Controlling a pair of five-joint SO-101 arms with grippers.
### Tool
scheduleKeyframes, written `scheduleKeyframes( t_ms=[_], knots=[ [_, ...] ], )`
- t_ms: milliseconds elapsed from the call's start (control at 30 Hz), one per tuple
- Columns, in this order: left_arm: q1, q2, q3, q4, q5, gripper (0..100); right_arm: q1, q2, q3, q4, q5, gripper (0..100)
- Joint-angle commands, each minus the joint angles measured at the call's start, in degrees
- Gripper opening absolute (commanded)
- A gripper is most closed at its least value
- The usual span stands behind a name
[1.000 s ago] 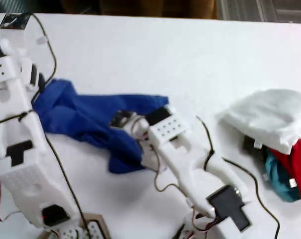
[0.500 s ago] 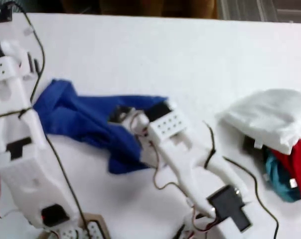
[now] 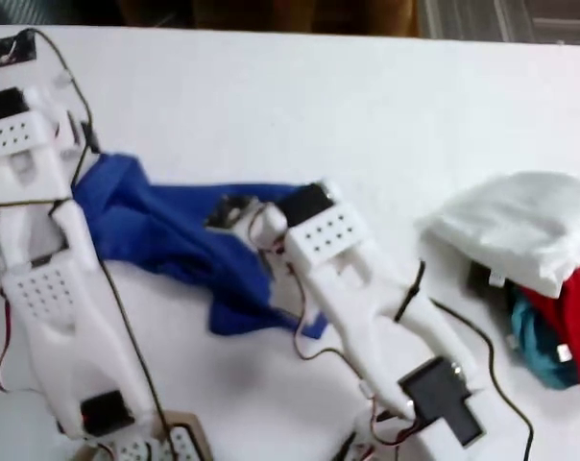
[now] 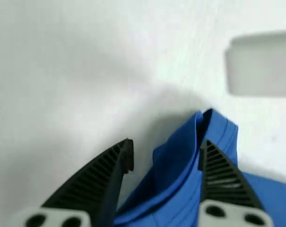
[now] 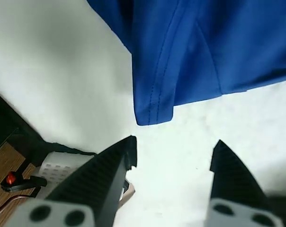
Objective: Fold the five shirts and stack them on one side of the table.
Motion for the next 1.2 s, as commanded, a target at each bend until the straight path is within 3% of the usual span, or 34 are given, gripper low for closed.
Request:
scheduleKeyframes(
  t_ms=[0, 167, 400, 600, 800, 933, 1167],
  knots=[
    [2.20, 3.96, -7.25, 0.79, 0.53, 24, 0.13, -2.95, -3.25, 1.01, 0.44, 25.7],
    [5.27, 10.20, -14.37, 4.84, 0.53, 24, 1.54, -2.95, -7.65, 1.10, 0.44, 25.7],
    [7.03, 15.03, -19.47, 7.21, 0.53, 24, 10.59, -2.42, -17.67, 0.57, 0.44, 25.7],
    [6.77, 17.32, -19.56, 8.26, 0.53, 20, 15.43, -2.33, -19.08, -10.95, 0.18, 22.7],
    [7.03, 17.76, -19.56, 8.44, 0.53, 7, 16.04, 4.53, -19.16, -22.55, -0.09, 14.9],
    [7.03, 17.67, -19.56, 8.53, 0.53, 3, 15.69, 11.91, -19.52, -27.74, -0.44, 0.9],
    [7.03, 17.32, -19.56, 9.32, 0.53, 3, 15.60, 22.73, -24.70, -32.84, -14.15, 1.8]
  ],
)
